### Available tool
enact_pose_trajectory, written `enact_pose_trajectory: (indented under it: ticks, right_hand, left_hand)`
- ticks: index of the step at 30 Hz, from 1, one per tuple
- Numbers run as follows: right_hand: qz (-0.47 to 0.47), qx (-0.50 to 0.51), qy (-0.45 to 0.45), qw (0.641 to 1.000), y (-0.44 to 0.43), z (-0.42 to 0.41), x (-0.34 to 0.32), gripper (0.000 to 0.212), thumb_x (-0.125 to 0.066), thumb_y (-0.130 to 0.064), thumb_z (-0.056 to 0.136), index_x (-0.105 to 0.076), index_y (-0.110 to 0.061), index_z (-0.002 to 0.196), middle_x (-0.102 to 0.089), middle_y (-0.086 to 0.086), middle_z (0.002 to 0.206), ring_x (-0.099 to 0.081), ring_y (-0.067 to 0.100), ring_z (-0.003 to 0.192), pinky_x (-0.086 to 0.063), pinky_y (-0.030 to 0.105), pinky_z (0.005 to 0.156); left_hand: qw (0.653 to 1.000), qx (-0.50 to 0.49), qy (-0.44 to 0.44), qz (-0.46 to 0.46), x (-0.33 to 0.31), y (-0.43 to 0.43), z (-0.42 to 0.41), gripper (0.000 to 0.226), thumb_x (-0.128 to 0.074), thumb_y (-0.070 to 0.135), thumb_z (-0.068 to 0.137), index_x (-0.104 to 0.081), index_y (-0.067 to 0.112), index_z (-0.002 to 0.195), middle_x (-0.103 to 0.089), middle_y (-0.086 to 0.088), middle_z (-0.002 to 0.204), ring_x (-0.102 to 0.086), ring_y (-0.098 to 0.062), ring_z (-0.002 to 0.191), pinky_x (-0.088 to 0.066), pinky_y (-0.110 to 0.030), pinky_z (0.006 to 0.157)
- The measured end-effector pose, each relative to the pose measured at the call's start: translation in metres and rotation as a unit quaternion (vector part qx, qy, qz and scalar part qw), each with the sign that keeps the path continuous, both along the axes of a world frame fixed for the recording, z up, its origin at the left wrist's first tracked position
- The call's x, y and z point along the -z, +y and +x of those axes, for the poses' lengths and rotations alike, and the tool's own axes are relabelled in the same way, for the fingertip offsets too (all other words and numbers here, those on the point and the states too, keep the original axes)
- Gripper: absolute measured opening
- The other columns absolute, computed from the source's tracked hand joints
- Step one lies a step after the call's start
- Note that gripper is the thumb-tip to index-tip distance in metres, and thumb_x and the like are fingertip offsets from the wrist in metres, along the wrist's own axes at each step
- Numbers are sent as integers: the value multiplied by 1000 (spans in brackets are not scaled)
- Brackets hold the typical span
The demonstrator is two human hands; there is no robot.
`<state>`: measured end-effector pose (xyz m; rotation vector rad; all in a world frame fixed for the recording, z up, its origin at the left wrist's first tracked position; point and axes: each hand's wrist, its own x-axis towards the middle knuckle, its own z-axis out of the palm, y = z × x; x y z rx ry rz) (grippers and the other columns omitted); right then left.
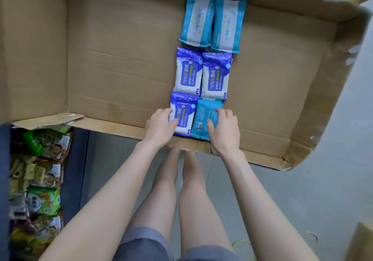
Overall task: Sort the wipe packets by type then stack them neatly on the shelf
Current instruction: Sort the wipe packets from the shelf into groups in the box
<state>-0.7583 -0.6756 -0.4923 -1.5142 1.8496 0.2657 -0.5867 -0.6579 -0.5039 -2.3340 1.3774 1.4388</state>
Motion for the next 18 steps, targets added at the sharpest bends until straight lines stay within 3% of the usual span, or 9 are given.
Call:
enact_pose_trajectory:
  ticks: [5,10,14,18]
  right_hand:
    - [-83,-86,-75,990,10,13,-81,35,-50,-23,96,-52,-7,128,-51,8,130,-44,28,113,-34,32,90]
    - [-178,-156,-141,961,30,38,-170,27,-57,-19,93,-60,-4,116,-60,12,117,-51,33,103,-40,38,89]
    - [-232,-239,-184,925,53,68,-228,24,-60,-16,90,-63,-4,111,-62,11,114,-53,34,100,-37,33,85]
    - [-262,-324,-213,884,87,106,-273,23,-61,-17,86,-65,-6,106,-64,11,107,-56,36,95,-45,39,80]
  left_hand:
    - [987,-34,14,-157,-96,15,14,31,-53,21,94,-58,13,124,-61,-6,118,-53,-25,112,-40,-36,95]
    - [951,-125,12,-281,-195,56,34,25,-58,16,92,-62,11,116,-64,-4,106,-58,-21,102,-43,-32,89]
    - [926,-165,-29,-339,-258,109,58,28,-55,24,92,-61,12,116,-63,-1,104,-58,-21,100,-45,-40,89]
    - [905,-228,-72,-352,-300,179,82,27,-56,23,94,-60,13,119,-62,-1,108,-57,-22,102,-45,-47,92]
